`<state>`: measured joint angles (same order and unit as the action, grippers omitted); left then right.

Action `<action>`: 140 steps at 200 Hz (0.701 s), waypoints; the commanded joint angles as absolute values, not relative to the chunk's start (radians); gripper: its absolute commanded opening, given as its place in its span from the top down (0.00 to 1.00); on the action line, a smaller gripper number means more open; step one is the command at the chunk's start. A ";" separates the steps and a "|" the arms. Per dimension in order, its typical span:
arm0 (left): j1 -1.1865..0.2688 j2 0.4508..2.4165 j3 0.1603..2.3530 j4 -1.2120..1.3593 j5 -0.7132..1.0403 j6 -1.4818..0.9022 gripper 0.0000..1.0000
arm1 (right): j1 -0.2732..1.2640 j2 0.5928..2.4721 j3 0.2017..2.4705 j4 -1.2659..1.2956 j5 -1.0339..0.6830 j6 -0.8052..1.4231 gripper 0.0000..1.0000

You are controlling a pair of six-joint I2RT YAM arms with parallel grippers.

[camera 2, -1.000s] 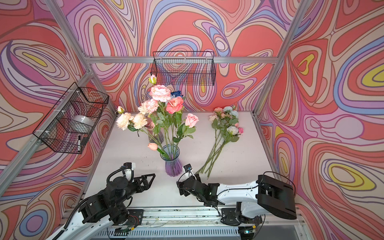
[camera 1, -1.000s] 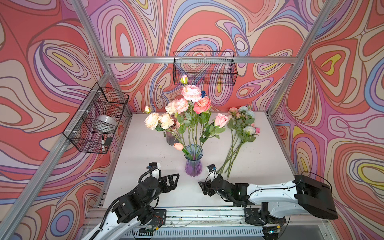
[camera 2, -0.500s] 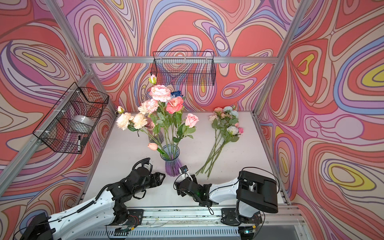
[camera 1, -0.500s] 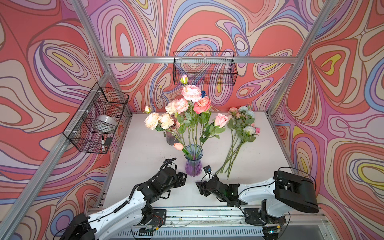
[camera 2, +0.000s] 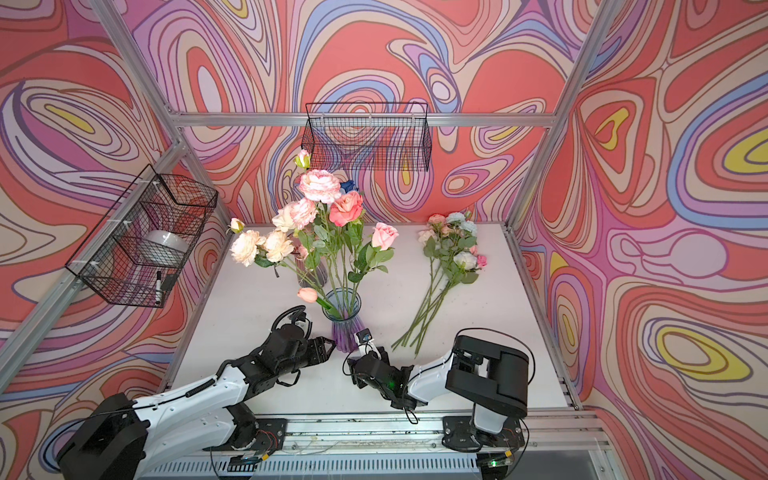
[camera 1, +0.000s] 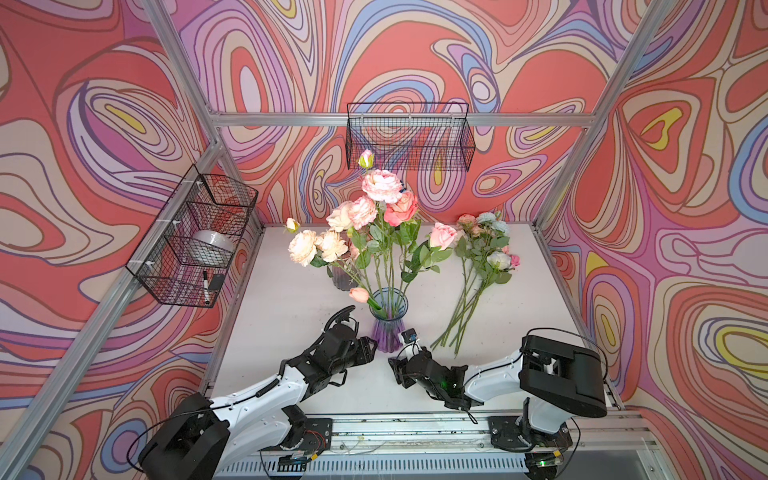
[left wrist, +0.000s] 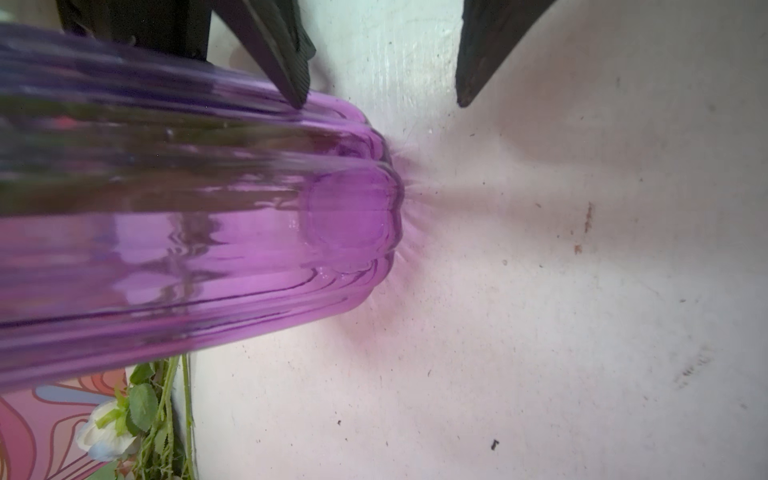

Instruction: Arrange the flowers into the vase

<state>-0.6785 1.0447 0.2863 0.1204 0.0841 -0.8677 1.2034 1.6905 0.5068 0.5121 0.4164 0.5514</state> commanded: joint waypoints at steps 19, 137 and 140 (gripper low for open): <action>-0.660 1.098 0.319 0.204 0.107 -0.850 0.42 | 1.164 1.720 0.521 0.589 0.449 0.541 0.29; -0.624 1.308 0.442 0.278 0.133 -0.819 0.45 | 1.065 1.820 0.533 0.694 0.454 0.544 0.30; -0.623 1.314 0.447 0.281 0.133 -0.819 0.45 | 1.058 1.824 0.536 0.695 0.451 0.540 0.30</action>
<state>-0.6342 1.2766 0.3992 0.2276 0.1291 -0.8337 1.0927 1.7901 0.5129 0.6872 0.4473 0.5461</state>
